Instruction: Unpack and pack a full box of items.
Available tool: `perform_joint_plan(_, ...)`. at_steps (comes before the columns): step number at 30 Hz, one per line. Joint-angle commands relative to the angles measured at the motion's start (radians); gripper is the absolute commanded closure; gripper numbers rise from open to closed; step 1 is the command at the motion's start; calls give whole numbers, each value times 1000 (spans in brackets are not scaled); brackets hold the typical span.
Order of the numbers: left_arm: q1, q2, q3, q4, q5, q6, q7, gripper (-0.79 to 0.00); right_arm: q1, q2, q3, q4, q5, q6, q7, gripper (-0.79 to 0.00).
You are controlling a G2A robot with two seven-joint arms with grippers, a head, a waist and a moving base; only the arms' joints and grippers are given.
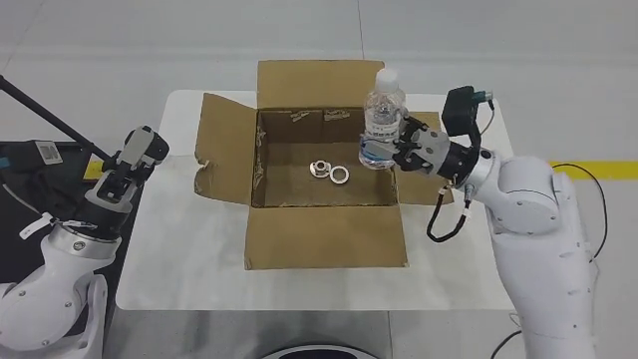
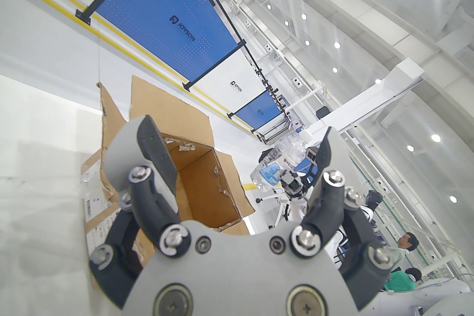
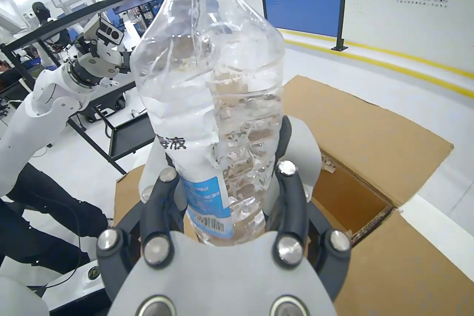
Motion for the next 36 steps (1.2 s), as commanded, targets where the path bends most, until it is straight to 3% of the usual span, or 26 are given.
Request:
perform_joint_plan(1, 0, 0, 0, 0, 0, 0, 0, -785, -20, 5, 22, -21, -41, 44, -6, 0)
perform_joint_plan(11, 0, 0, 0, 0, 0, 0, 0, -785, -173, 28, 158, -287, -379, 525, 84, 0)
perform_joint_plan(22, 0, 0, 0, 0, 0, 0, 0, -785, -182, 29, 161, -305, -401, 544, 96, 0)
perform_joint_plan(28, 0, 0, 0, 0, 0, 0, 0, -785, -120, 28, 112, -186, -625, 762, 135, 0)
perform_joint_plan(36, 0, 0, 0, 0, 0, 0, 0, -785, 52, 33, 76, 137, -796, 830, 274, 0)
